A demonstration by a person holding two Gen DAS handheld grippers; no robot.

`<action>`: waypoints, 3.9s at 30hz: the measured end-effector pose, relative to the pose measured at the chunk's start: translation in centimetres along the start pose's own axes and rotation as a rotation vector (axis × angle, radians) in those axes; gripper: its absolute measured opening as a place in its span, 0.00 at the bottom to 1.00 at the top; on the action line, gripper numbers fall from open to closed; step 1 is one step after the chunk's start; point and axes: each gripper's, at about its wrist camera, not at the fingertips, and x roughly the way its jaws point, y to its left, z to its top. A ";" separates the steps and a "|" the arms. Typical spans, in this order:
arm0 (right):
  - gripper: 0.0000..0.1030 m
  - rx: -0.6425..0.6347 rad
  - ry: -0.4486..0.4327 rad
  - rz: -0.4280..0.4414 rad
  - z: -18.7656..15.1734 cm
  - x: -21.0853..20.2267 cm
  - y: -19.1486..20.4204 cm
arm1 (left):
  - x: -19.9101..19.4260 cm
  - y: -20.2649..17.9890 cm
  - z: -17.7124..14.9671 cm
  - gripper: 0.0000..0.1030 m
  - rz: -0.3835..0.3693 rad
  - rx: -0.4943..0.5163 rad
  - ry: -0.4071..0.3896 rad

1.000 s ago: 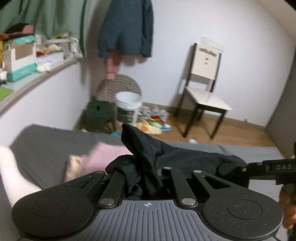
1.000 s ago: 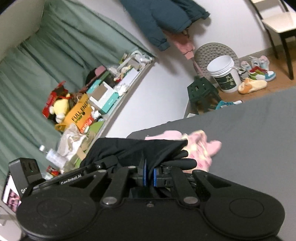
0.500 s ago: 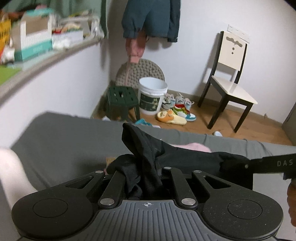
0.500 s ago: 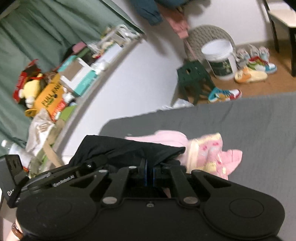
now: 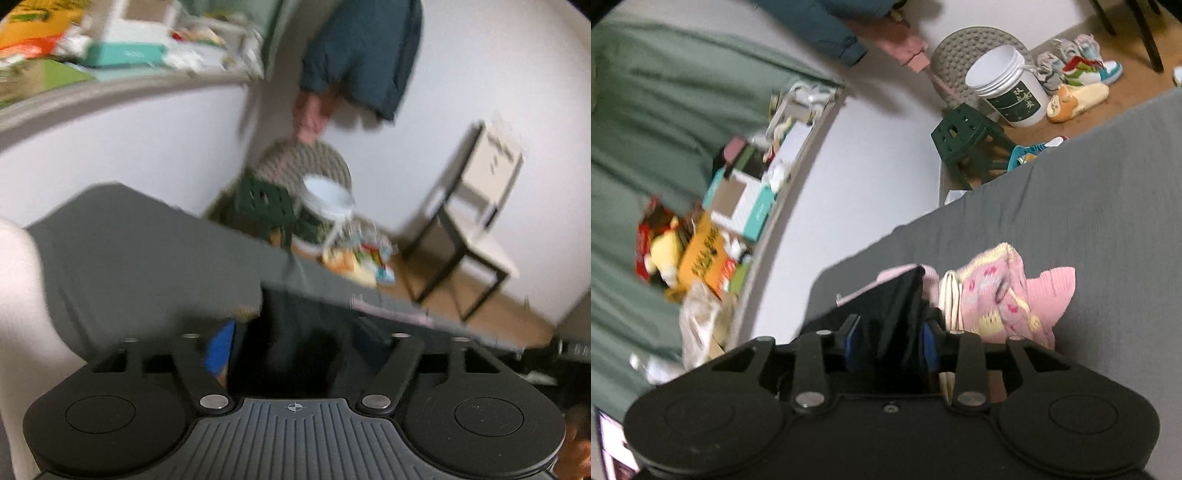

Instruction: Fold clothes

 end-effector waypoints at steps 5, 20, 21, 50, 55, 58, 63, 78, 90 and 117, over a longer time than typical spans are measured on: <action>0.33 0.066 0.007 0.007 0.5 1.0 -1.0 | -2.4 0.8 -1.0 0.74 0.085 -0.115 -0.134; 0.07 -0.402 -0.166 -0.076 -2.0 -1.5 3.3 | -6.9 -2.2 -8.8 0.74 -0.054 -0.117 -0.133; 0.08 -0.397 -0.137 -0.102 -1.9 -0.9 3.2 | -6.6 -1.9 -9.0 0.74 -0.048 -0.118 -0.118; 0.05 0.081 -0.015 0.094 -3.4 -3.0 -3.7 | -5.3 0.5 -10.0 0.74 -0.029 -0.232 0.007; 0.22 0.093 0.003 0.035 -3.3 -2.8 -3.9 | -4.9 0.5 -10.2 0.74 -0.006 -0.209 0.020; 0.52 0.112 -0.005 0.021 -3.4 -3.2 -3.9 | -5.1 0.0 -10.3 0.74 -0.005 -0.175 0.009; 0.69 -0.025 -0.068 0.051 -3.8 -5.8 -2.7 | -6.0 -1.4 -10.5 0.74 -0.018 -0.120 -0.030; 1.00 -0.562 -0.326 0.033 -9.0 -14.9 4.1 | -13.6 -7.7 -13.0 0.99 -0.076 -0.105 -0.352; 1.00 -0.555 -0.365 -0.277 -11.0 -16.2 5.9 | -13.4 -10.2 -16.0 0.99 0.236 -0.198 -0.219; 1.00 -0.698 -0.443 -0.434 -17.4 -16.6 12.2 | -17.2 -10.2 -13.2 0.99 0.475 -0.044 -0.169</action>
